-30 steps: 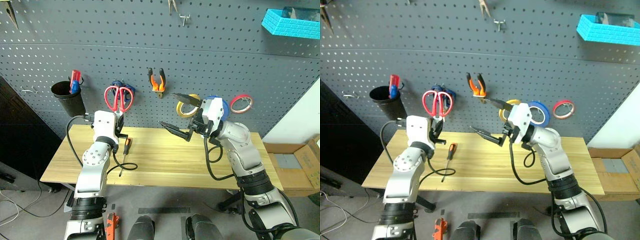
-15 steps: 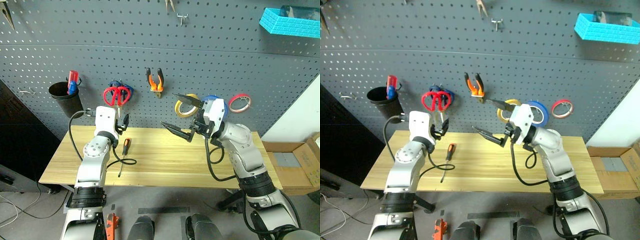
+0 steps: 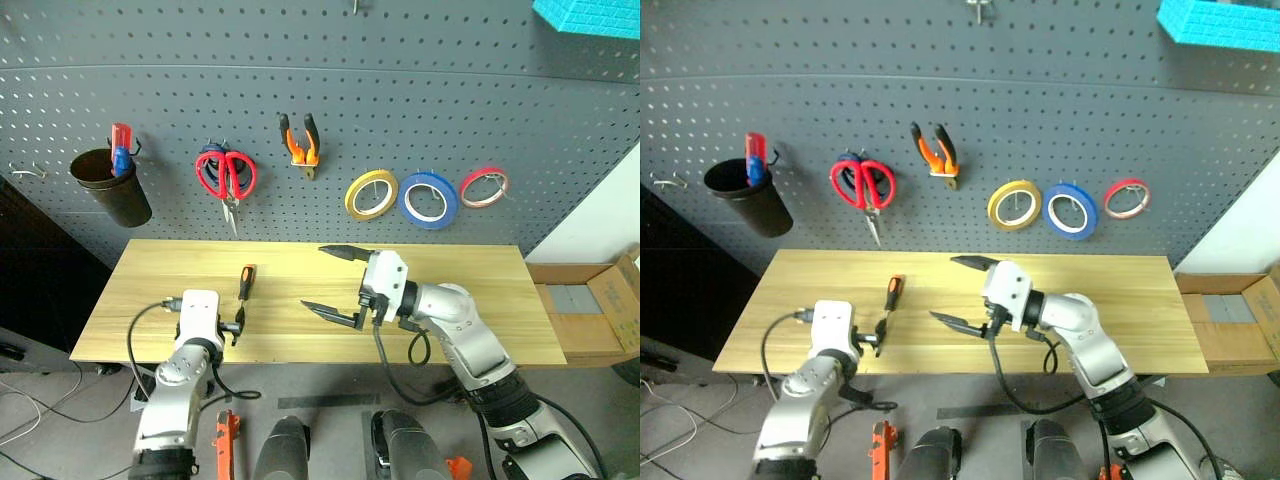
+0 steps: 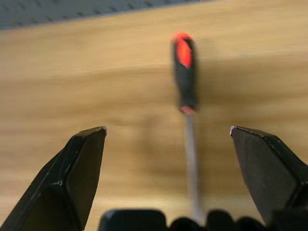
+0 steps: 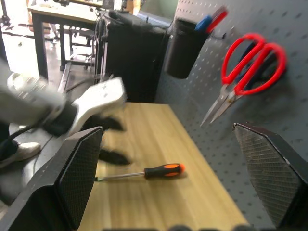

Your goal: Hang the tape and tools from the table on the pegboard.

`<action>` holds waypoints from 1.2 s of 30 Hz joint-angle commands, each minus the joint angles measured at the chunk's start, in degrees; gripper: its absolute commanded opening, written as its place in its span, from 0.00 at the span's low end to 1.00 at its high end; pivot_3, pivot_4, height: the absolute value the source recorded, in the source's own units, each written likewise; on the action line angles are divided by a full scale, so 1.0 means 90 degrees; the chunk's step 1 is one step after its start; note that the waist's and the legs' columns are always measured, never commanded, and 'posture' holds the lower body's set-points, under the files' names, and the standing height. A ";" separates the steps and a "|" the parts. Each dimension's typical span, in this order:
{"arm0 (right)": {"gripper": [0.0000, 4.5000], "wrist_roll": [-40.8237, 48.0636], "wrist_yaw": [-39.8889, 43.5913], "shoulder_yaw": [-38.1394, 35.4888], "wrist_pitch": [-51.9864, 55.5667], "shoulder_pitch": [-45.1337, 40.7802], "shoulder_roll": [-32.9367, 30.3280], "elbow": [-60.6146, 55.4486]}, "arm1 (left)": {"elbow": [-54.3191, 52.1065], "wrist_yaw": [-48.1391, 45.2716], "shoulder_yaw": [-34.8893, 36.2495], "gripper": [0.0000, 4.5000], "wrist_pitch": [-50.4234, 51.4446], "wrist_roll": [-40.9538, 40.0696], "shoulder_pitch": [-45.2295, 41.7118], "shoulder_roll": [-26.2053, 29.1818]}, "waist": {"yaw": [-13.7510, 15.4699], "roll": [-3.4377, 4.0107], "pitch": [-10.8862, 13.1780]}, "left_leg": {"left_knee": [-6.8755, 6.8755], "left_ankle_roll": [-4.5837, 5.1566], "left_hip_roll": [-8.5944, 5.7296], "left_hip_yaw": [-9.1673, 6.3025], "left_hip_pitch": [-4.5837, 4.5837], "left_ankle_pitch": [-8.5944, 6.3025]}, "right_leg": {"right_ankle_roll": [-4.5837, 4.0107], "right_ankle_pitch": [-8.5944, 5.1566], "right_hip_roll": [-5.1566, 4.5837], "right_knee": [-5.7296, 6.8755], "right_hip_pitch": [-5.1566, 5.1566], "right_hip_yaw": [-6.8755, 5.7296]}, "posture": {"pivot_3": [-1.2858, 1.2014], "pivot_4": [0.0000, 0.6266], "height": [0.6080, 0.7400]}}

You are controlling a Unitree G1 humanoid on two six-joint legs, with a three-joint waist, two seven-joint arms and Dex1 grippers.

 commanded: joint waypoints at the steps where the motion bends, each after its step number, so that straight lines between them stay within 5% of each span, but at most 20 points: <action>1: 1.00 -0.0124 -0.0155 0.0016 0.0040 -0.0446 0.0247 0.0142 | 0.0768 -0.0346 0.0010 0.99 -0.0221 -0.0118 -0.0697 0.0223 | -0.0001 0.0004 0.0068 | 0.0001 0.0000 -0.0001 0.0000 -0.0011 0.0000 | 0.0026 0.0015 0.0000 0.0000 -0.0009 0.0000 | 0.56 0.51 1.00; 10: 1.00 -0.0405 -0.0207 0.0063 -0.0018 -0.0745 0.0361 0.0453 | 0.2959 -0.1085 -0.0102 0.99 -0.0703 -0.0210 -0.1790 0.0380 | -0.0038 -0.0019 0.0338 | -0.0009 -0.0009 0.0000 -0.0003 -0.0038 -0.0008 | 0.0027 0.0013 -0.0002 -0.0002 -0.0039 -0.0004 | 0.55 0.58 1.00; 13: 1.00 -0.0408 -0.0201 0.0072 0.0022 -0.0642 0.0314 0.0380 | 0.3267 -0.1024 -0.0101 0.99 -0.0766 -0.0138 -0.1929 0.0399 | -0.0046 -0.0025 0.0396 | 0.0005 -0.0010 0.0001 -0.0005 -0.0122 -0.0007 | -0.0004 0.0033 -0.0002 0.0020 -0.0128 -0.0005 | 0.54 0.61 1.00; 16: 1.00 -0.0396 -0.0223 0.0060 0.0057 -0.0578 0.0289 0.0340 | 0.3405 -0.0947 -0.0074 0.86 -0.0777 -0.0151 -0.1985 0.0374 | -0.0049 -0.0025 0.0467 | 0.0003 -0.0010 0.0001 -0.0011 -0.0121 -0.0007 | -0.0004 0.0033 -0.0002 0.0021 -0.0126 -0.0010 | 0.54 0.62 1.00; 26: 1.00 -0.0381 -0.0356 -0.0005 0.0357 -0.0355 0.0212 -0.0016 | 0.3555 -0.0940 -0.0158 0.11 -0.0858 -0.0151 -0.2223 0.0245 | -0.0086 -0.0024 0.0473 | 0.0002 -0.0012 0.0000 -0.0009 -0.0120 -0.0006 | 0.0029 0.0015 -0.0003 0.0016 -0.0125 -0.0008 | 0.54 0.58 1.00; 31: 1.00 -0.0346 -0.0374 -0.0043 0.0341 -0.0429 0.0208 0.0008 | 0.3399 -0.0889 -0.0269 0.11 -0.0900 -0.0080 -0.2200 0.0273 | -0.0108 -0.0026 0.0471 | 0.0003 -0.0014 0.0000 -0.0008 -0.0120 -0.0005 | 0.0032 0.0016 -0.0003 0.0015 -0.0124 -0.0007 | 0.54 0.51 1.00; 36: 1.00 0.0070 -0.0156 -0.0273 0.0448 -0.0360 0.0091 -0.0313 | 0.1899 -0.0771 -0.0565 0.11 -0.0705 0.0172 -0.1497 0.0332 | -0.0122 -0.0035 0.0466 | 0.0001 -0.0016 -0.0001 -0.0008 -0.0127 -0.0006 | 0.0001 0.0034 -0.0008 0.0009 -0.0127 -0.0006 | 0.54 0.44 1.00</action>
